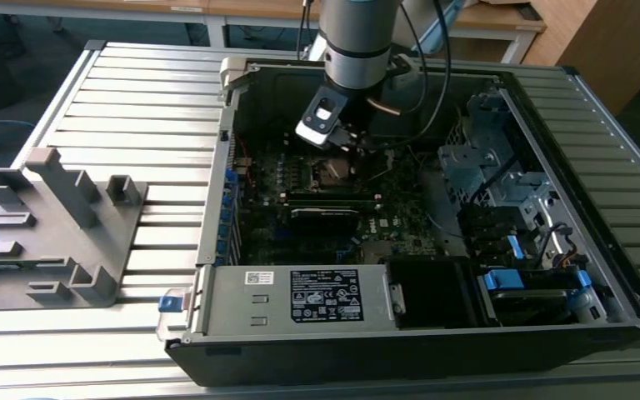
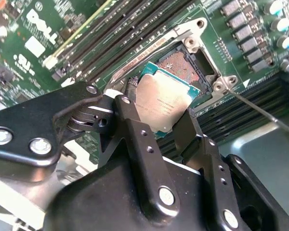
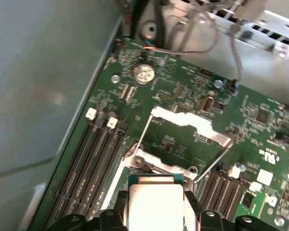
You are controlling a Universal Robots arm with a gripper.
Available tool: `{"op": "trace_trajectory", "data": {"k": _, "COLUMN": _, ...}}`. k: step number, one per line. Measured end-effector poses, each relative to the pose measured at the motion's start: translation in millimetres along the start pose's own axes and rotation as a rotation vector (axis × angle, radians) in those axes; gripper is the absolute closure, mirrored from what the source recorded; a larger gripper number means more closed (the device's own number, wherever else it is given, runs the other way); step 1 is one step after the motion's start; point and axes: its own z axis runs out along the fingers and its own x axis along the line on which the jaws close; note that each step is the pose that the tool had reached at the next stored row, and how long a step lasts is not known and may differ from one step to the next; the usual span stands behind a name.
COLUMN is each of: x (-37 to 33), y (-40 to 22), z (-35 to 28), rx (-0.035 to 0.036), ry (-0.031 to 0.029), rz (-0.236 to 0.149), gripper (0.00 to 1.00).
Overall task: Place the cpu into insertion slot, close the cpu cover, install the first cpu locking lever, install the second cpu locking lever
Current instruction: 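Place the cpu into insertion slot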
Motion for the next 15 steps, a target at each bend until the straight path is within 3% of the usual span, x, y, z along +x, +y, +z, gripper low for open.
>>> {"op": "trace_trajectory", "data": {"k": 9, "x": 0.0, "y": 0.0, "z": 0.7, "rx": 0.0013, "ry": -0.0111, "rz": 0.162, "gripper": 0.46}}
{"op": "trace_trajectory", "data": {"k": 15, "x": 0.0, "y": 0.0, "z": 0.7, "rx": 0.0013, "ry": -0.0118, "rz": 0.17, "gripper": 0.46}}
